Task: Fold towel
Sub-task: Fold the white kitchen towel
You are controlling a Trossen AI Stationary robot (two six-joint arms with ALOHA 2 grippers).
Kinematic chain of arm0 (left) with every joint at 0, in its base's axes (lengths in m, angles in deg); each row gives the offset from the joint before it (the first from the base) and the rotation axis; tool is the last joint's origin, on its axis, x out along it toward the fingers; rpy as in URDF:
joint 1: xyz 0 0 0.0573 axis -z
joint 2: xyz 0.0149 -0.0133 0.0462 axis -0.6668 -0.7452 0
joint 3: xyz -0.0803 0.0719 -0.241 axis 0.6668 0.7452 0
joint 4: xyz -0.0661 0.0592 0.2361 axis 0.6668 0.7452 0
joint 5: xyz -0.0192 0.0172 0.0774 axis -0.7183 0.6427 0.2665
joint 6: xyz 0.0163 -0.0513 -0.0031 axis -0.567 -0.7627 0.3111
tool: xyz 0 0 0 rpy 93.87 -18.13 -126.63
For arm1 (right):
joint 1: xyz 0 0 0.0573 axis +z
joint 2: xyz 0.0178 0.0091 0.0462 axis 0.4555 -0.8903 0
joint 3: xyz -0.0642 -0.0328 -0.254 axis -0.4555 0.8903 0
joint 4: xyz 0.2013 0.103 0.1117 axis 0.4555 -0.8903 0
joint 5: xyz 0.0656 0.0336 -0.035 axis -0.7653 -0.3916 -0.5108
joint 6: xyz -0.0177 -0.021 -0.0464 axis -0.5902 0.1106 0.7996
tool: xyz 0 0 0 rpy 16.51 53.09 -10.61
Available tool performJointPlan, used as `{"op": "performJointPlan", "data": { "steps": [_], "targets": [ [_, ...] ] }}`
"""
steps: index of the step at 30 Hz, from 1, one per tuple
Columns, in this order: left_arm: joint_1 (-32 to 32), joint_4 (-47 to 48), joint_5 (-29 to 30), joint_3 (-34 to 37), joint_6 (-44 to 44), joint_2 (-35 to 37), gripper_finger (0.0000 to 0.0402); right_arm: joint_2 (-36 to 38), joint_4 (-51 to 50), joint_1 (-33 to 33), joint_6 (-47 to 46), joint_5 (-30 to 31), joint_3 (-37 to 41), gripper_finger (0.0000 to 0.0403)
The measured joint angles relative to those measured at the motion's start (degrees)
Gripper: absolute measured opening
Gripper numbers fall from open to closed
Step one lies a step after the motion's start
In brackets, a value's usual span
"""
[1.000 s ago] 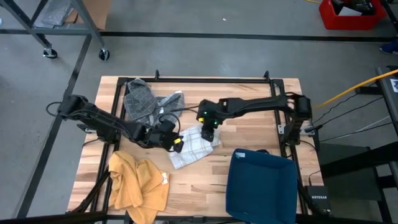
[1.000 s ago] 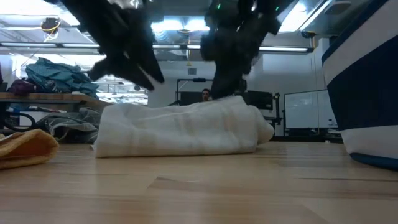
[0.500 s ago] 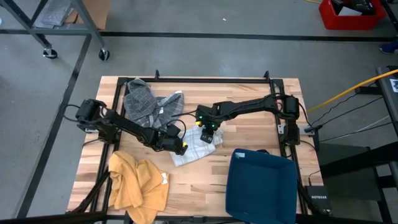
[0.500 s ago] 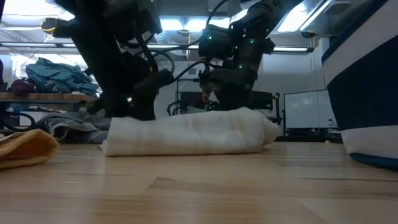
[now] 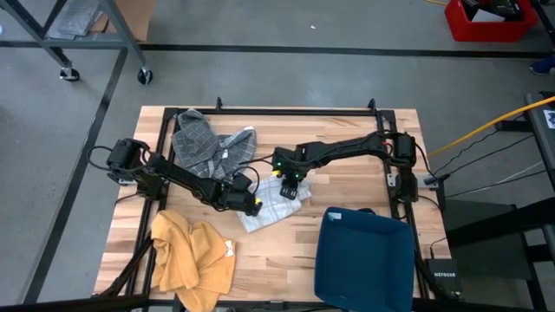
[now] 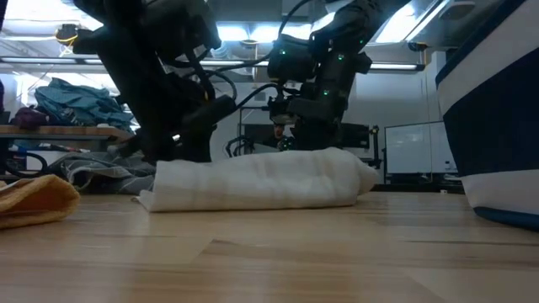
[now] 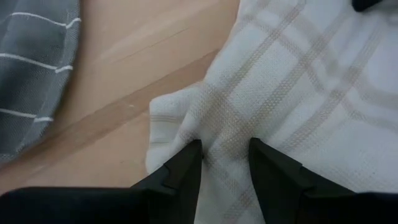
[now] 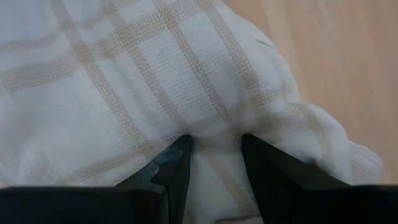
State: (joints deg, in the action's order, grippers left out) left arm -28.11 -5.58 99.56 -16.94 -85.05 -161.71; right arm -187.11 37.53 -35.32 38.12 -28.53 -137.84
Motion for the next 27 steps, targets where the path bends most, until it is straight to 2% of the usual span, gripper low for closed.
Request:
{"op": "performJointPlan", "data": {
  "steps": [6,11,21,27],
  "targets": [
    [0.2,-2.9,1.6,0.1,8.1,9.1,0.0125,4.3,-1.4,-0.1,0.0,1.0,-1.9,0.0151],
    [1.0,-3.5,2.1,0.1,10.2,13.9,0.0125,7.5,-2.6,0.1,-0.1,0.3,-2.8,0.0151],
    [6.2,-5.9,-0.4,0.1,11.5,12.7,0.0125,8.0,-8.6,5.8,-1.5,-2.5,-2.9,0.0151],
    [7.5,-5.6,-0.4,0.1,11.4,9.2,0.0125,8.0,-8.4,8.6,-1.4,4.2,-2.9,0.0151]
  ]
}}
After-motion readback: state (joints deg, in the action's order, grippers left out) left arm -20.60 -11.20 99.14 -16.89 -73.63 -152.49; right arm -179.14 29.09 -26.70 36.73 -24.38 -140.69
